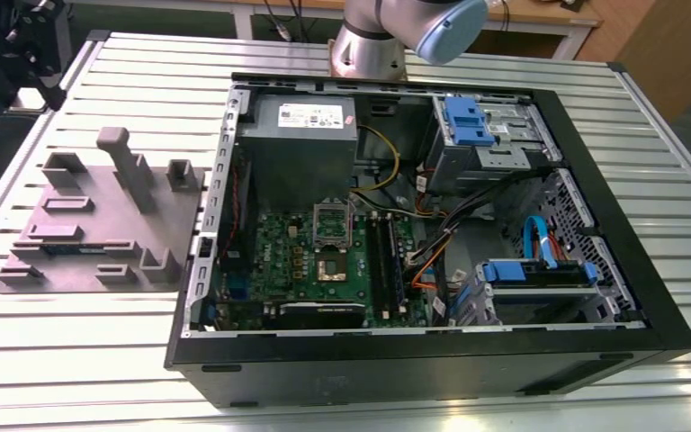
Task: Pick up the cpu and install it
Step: 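Pick up the cpu and move it towards the insertion slot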
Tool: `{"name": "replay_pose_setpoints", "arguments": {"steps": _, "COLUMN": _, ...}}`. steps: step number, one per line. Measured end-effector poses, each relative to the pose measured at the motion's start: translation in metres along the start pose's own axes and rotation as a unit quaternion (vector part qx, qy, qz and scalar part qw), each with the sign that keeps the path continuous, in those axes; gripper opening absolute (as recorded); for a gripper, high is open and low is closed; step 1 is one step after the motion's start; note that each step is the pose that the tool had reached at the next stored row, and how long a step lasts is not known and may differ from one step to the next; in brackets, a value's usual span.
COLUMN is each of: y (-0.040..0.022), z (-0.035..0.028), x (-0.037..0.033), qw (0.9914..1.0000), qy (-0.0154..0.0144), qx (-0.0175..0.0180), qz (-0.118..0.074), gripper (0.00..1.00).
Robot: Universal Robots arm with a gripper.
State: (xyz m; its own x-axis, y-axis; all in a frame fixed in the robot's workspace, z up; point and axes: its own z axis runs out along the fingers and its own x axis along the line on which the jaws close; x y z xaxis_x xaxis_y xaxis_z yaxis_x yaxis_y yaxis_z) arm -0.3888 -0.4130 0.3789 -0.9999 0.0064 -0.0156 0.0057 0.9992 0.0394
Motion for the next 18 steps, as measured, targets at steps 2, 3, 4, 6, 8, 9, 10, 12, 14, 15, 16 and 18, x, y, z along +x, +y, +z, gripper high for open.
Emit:
{"name": "replay_pose_setpoints", "arguments": {"steps": 2, "y": 0.0000, "z": 0.0000, "x": -0.0016, "qw": 1.00000, "qy": 0.0000, "qx": 0.0000, "qz": 0.000, "gripper": 0.47}}
{"name": "replay_pose_setpoints", "arguments": {"steps": 3, "y": 0.0000, "z": 0.0001, "x": -0.0026, "qw": 1.00000, "qy": 0.0000, "qx": 0.0000, "qz": 0.000, "gripper": 0.47}}
{"name": "replay_pose_setpoints", "arguments": {"steps": 4, "y": 0.0000, "z": 0.0001, "x": -0.0038, "qw": 1.00000, "qy": 0.0000, "qx": 0.0000, "qz": 0.000, "gripper": 0.47}}
{"name": "replay_pose_setpoints", "arguments": {"steps": 6, "y": 0.0001, "z": 0.0001, "x": -0.0048, "qw": 1.00000, "qy": 0.0000, "qx": 0.0000, "qz": 0.000, "gripper": 0.47}}
{"name": "replay_pose_setpoints", "arguments": {"steps": 8, "y": 0.0000, "z": 0.0001, "x": -0.0052, "qw": 1.00000, "qy": 0.0000, "qx": 0.0000, "qz": 0.000, "gripper": 0.47}}
{"name": "replay_pose_setpoints", "arguments": {"steps": 9, "y": 0.0000, "z": 0.0001, "x": -0.0055, "qw": 1.00000, "qy": 0.0000, "qx": 0.0000, "qz": 0.000, "gripper": 0.47}}
{"name": "replay_pose_setpoints", "arguments": {"steps": 10, "y": 0.0000, "z": 0.0001, "x": -0.0055, "qw": 1.00000, "qy": 0.0000, "qx": 0.0000, "qz": 0.000, "gripper": 0.47}}
{"name": "replay_pose_setpoints", "arguments": {"steps": 12, "y": 0.0000, "z": 0.0001, "x": -0.0059, "qw": 1.00000, "qy": 0.0000, "qx": 0.0000, "qz": 0.000, "gripper": 0.47}}
{"name": "replay_pose_setpoints", "arguments": {"steps": 14, "y": 0.0000, "z": 0.0001, "x": -0.0071, "qw": 1.00000, "qy": 0.0000, "qx": 0.0000, "qz": 0.000, "gripper": 0.47}}
{"name": "replay_pose_setpoints", "arguments": {"steps": 15, "y": 0.0000, "z": 0.0002, "x": -0.0078, "qw": 1.00000, "qy": 0.0000, "qx": 0.0000, "qz": 0.000, "gripper": 0.47}}
{"name": "replay_pose_setpoints", "arguments": {"steps": 16, "y": 0.0001, "z": 0.0001, "x": -0.0084, "qw": 1.00000, "qy": 0.0000, "qx": 0.0000, "qz": 0.000, "gripper": 0.47}}
{"name": "replay_pose_setpoints", "arguments": {"steps": 18, "y": 0.0001, "z": 0.0002, "x": -0.0092, "qw": 1.00000, "qy": -0.0001, "qx": 0.0000, "qz": 0.000, "gripper": 0.47}}
